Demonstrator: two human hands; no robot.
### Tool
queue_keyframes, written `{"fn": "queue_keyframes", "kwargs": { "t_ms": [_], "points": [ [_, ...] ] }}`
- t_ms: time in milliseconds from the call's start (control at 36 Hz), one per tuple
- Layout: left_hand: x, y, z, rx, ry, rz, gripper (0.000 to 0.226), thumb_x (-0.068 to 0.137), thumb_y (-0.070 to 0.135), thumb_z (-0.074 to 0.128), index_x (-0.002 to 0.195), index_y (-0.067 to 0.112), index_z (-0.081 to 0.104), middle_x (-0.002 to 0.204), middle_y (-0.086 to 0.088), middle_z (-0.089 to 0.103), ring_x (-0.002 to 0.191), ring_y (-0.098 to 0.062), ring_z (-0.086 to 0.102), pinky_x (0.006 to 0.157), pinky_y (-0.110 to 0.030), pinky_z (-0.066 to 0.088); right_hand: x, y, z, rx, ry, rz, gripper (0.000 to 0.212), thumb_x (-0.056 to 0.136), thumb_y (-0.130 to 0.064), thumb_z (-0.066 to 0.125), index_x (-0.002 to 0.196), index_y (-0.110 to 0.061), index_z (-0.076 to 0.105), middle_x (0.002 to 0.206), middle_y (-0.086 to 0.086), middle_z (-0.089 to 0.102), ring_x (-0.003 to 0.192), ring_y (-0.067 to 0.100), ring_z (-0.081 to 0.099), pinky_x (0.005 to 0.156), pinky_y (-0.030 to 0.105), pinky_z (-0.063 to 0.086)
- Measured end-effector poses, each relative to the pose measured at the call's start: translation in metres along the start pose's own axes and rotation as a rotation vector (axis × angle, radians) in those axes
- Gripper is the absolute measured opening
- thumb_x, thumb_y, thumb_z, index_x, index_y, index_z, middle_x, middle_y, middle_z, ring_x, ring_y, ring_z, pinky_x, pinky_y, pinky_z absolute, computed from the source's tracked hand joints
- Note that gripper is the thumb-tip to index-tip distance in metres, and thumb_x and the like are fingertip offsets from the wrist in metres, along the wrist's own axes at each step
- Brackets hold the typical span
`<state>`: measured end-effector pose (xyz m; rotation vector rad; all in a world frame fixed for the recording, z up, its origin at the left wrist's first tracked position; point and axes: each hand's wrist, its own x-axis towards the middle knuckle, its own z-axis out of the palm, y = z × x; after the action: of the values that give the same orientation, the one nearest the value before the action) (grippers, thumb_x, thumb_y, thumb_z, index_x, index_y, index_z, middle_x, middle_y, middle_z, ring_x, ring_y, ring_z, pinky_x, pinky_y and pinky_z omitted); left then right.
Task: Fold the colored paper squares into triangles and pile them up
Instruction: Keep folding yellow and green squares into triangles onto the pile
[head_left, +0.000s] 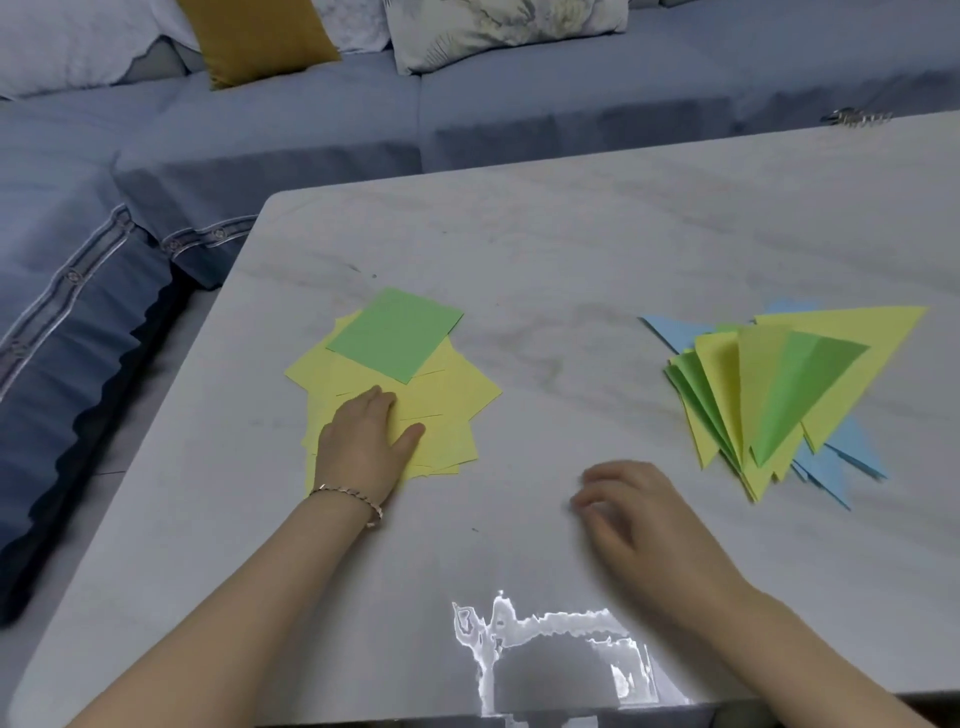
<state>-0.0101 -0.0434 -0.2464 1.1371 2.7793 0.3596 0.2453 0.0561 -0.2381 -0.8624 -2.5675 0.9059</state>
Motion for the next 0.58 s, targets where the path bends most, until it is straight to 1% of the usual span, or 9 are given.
{"fn": "queue_keyframes", "kwargs": {
  "t_ms": [83,167,278,333,361,417,444,500,583],
  "points": [
    [0.006,-0.003,-0.007,0.198,0.005,0.096,0.039,0.093,0.04,0.044,0.123,0.014,0.049,0.124,-0.002,0.054,0.114,-0.026,0.046,0.082,-0.034,0.038,-0.002,-0.001,0.004,-0.016,-0.08,-0.021,0.019,0.088,-0.009,0.055,0.094,-0.017,0.071,0.099,-0.013,0.053,0.101,-0.001,0.041,0.088,-0.004,0.018],
    [0.012,-0.001,-0.014,0.397,0.013,0.21,0.031,0.096,0.032,0.039,0.113,0.009,0.051,0.107,-0.008,0.059,0.098,-0.029,0.051,0.064,-0.032,0.035,0.0,0.0,0.004,-0.029,-0.077,-0.015,0.02,0.086,-0.013,0.052,0.091,-0.018,0.071,0.095,-0.013,0.056,0.101,0.001,0.042,0.088,-0.004,0.02],
    [0.019,0.0,-0.018,0.606,-0.056,0.363,0.046,0.091,0.006,0.041,0.136,0.002,0.033,0.103,-0.013,0.06,0.092,-0.029,0.058,0.059,-0.032,0.033,0.003,0.001,0.0,-0.034,-0.115,-0.018,0.02,0.087,-0.015,0.051,0.094,-0.019,0.07,0.094,-0.017,0.053,0.101,0.005,0.047,0.086,-0.001,0.024],
    [0.022,-0.004,-0.021,0.638,0.04,0.428,0.051,0.077,0.0,0.058,0.127,0.0,0.047,0.085,-0.012,0.064,0.075,-0.028,0.061,0.05,-0.028,0.027,0.004,0.002,-0.003,-0.036,-0.116,-0.025,0.018,0.087,-0.009,0.055,0.094,-0.018,0.069,0.095,-0.013,0.056,0.101,0.008,0.049,0.085,-0.001,0.024],
    [0.022,-0.005,-0.023,0.675,0.073,0.425,0.047,0.059,-0.002,0.072,0.105,0.001,0.063,0.066,-0.009,0.062,0.058,-0.025,0.059,0.044,-0.024,0.02,0.005,0.003,-0.003,-0.032,-0.112,-0.026,0.018,0.087,-0.008,0.056,0.094,-0.017,0.069,0.095,-0.011,0.058,0.101,0.01,0.05,0.085,-0.001,0.024],
    [0.025,-0.009,-0.024,0.57,0.214,0.457,0.037,0.027,-0.008,0.076,0.057,0.007,0.063,0.042,-0.004,0.048,0.039,-0.021,0.048,0.044,-0.018,0.012,0.005,0.004,-0.004,-0.022,-0.088,-0.022,0.017,0.086,-0.008,0.057,0.094,-0.017,0.069,0.096,-0.009,0.059,0.101,0.012,0.051,0.085,0.0,0.026],
    [0.023,-0.01,-0.022,0.514,0.27,0.472,0.035,0.026,-0.009,0.074,0.051,0.009,0.059,0.041,-0.003,0.048,0.04,-0.022,0.049,0.043,-0.02,0.017,0.005,0.004,-0.005,-0.012,-0.061,-0.027,0.017,0.086,-0.008,0.056,0.095,-0.016,0.069,0.097,-0.01,0.058,0.101,0.013,0.052,0.085,0.002,0.026],
    [0.012,-0.002,-0.023,0.379,0.399,0.472,0.023,0.043,-0.005,0.072,0.055,0.012,0.062,0.05,-0.002,0.057,0.053,-0.024,0.057,0.053,-0.028,0.031,0.005,0.004,-0.006,0.014,0.031,-0.052,0.024,0.084,-0.013,0.053,0.104,-0.018,0.066,0.102,-0.011,0.054,0.102,0.011,0.052,0.087,0.004,0.026],
    [-0.012,0.018,-0.026,0.049,0.554,0.527,0.012,0.072,0.01,0.057,0.066,0.015,0.065,0.064,0.003,0.065,0.071,-0.022,0.062,0.066,-0.03,0.031,0.007,0.001,-0.01,0.095,0.155,-0.081,0.045,0.083,-0.017,0.061,0.124,-0.03,0.047,0.119,-0.011,0.046,0.112,0.007,0.044,0.097,0.019,0.035]
  ]
}}
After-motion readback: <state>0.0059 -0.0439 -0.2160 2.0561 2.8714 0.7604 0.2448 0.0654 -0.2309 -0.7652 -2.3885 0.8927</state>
